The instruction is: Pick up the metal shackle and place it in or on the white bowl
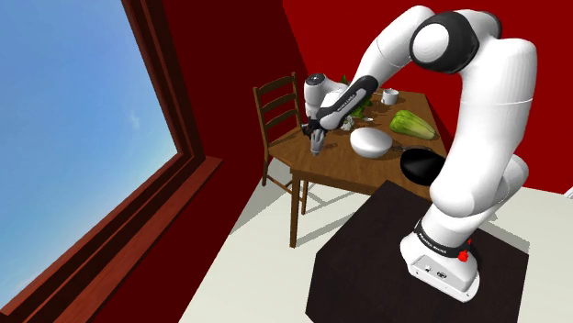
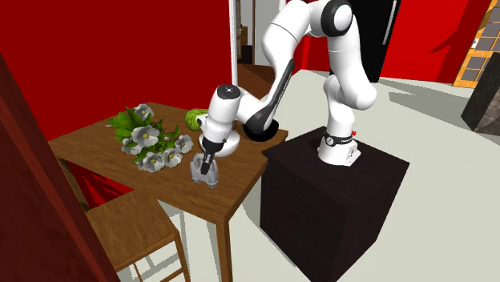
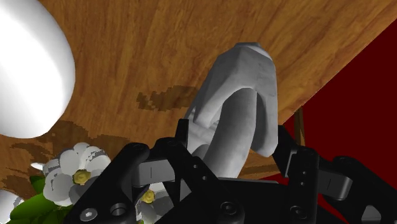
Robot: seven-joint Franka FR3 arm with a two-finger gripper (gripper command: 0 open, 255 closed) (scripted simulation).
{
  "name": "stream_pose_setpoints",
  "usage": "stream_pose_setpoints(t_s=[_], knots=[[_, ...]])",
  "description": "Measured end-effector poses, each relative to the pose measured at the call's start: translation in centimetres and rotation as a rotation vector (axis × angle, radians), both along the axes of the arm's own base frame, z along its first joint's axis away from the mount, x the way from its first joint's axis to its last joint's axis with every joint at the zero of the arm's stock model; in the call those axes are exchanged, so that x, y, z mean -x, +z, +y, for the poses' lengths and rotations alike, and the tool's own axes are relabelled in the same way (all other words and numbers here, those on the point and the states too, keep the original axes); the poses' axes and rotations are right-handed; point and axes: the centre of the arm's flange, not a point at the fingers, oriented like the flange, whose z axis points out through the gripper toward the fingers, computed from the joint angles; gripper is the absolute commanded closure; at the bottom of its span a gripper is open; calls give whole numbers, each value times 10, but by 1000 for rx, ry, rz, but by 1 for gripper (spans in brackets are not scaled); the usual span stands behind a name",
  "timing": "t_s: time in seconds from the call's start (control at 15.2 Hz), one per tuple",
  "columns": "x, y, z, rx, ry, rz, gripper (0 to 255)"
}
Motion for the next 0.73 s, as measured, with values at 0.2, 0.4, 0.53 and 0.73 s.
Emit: stream_pose_setpoints(t_s=[0.2, 0.4, 0.53, 0.73], knots=[[-2, 14, -1, 0, 0, 0, 255], [-2, 31, 0, 0, 0, -1, 255], [-1, 41, 0, 0, 0, 0, 255], [-1, 57, -2, 0, 0, 0, 255]])
